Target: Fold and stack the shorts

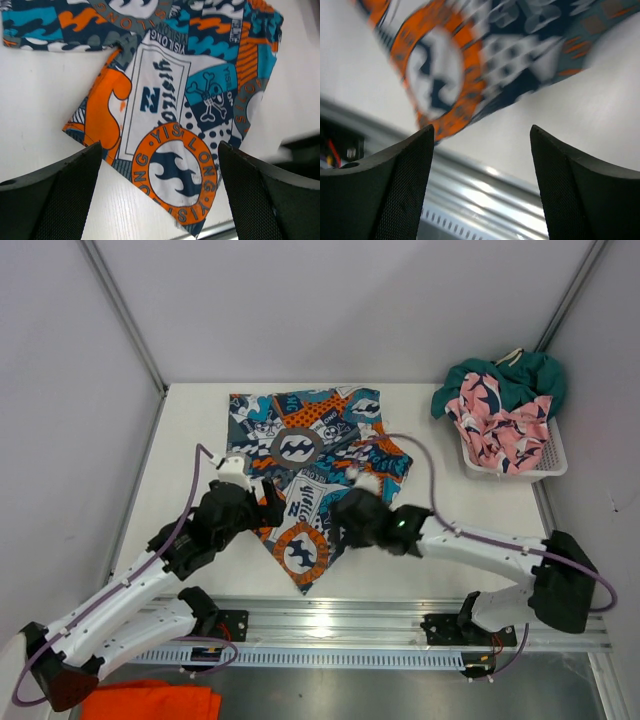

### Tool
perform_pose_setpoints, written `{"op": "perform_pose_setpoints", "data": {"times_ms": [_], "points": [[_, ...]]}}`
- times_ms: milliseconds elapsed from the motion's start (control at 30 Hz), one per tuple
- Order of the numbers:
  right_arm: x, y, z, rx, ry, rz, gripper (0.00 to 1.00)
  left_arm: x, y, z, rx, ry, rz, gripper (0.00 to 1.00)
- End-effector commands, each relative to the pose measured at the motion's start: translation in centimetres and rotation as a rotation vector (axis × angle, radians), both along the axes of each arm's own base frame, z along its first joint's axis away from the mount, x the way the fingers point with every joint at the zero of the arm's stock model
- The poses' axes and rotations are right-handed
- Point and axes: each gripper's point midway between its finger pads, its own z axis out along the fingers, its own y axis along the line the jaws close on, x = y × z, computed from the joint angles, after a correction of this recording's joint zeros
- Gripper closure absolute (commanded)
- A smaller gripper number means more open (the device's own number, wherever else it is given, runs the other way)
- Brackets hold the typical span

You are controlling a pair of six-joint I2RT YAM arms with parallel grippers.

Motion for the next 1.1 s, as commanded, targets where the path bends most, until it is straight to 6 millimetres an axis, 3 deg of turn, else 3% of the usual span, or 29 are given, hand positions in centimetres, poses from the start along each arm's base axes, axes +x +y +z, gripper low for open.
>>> {"op": "perform_pose_setpoints", "data": {"times_ms": [0,33,100,133,200,233,300,333,367,400,467,533,767,933,1067], "points": [[4.8,-5.7,0.7,0.03,-0.012,-0.114,0.22,-0.9,-1.6,-0.9,0.013,0.008,-0.108,0.02],[7.5,-7.7,1.2,0.053,-0.023,-0.201,0.23,-1.3,-2.1,-1.5,0.036,0.022,-0.127,0.02],[10.0,-9.6,1.1,0.073,-0.028,-0.257,0.26,-2.2,-3.2,-2.2,0.054,0.03,-0.171,0.02],[12.0,-11.8,0.6,0.073,-0.013,-0.338,0.28,-2.3,-3.7,-2.4,0.06,0.024,-0.184,0.02],[14.6,-13.0,0.7,0.128,-0.035,-0.395,0.41,-3.4,-5.0,-3.0,0.07,0.027,-0.235,0.02],[16.1,-14.7,-0.2,0.153,-0.003,-0.455,0.42,-3.6,-5.4,-3.3,0.083,0.027,-0.245,0.02],[18.2,-15.9,-0.4,0.184,-0.017,-0.515,0.42,-4.8,-7.1,-3.4,0.086,0.014,-0.311,0.02],[19.5,-17.4,-0.7,0.176,-0.028,-0.585,0.42,-5.2,-7.7,-3.5,0.097,0.011,-0.33,0.02],[20.2,-18.1,-1.8,0.154,-0.013,-0.616,0.43,-5.4,-7.9,-4.3,0.136,0.019,-0.332,0.02],[21.7,-18.6,-1.4,0.16,-0.048,-0.646,0.43,-6.5,-9.0,-4.3,0.146,0.015,-0.376,0.02],[23.2,-19.9,-2.7,0.137,-0.038,-0.712,0.43,-7.5,-9.6,-5.5,0.218,0.025,-0.401,0.02],[25.1,-20.9,-2.5,0.15,-0.072,-0.767,0.45,-8.1,-10.1,-5.9,0.244,0.037,-0.411,0.02],[29.1,-21.2,-4.7,0.168,-0.062,-0.803,0.45,-8.9,-10.5,-8.5,0.338,0.081,-0.409,0.01],[30.5,-20.7,-7.1,0.195,-0.018,-0.803,0.48,-9.5,-10.9,-10.3,0.369,0.123,-0.442,0.04],[31.6,-19.7,-7.8,0.233,-0.011,-0.783,0.54,-10.3,-11.4,-11.7,0.416,0.16,-0.49,0.07]]}}
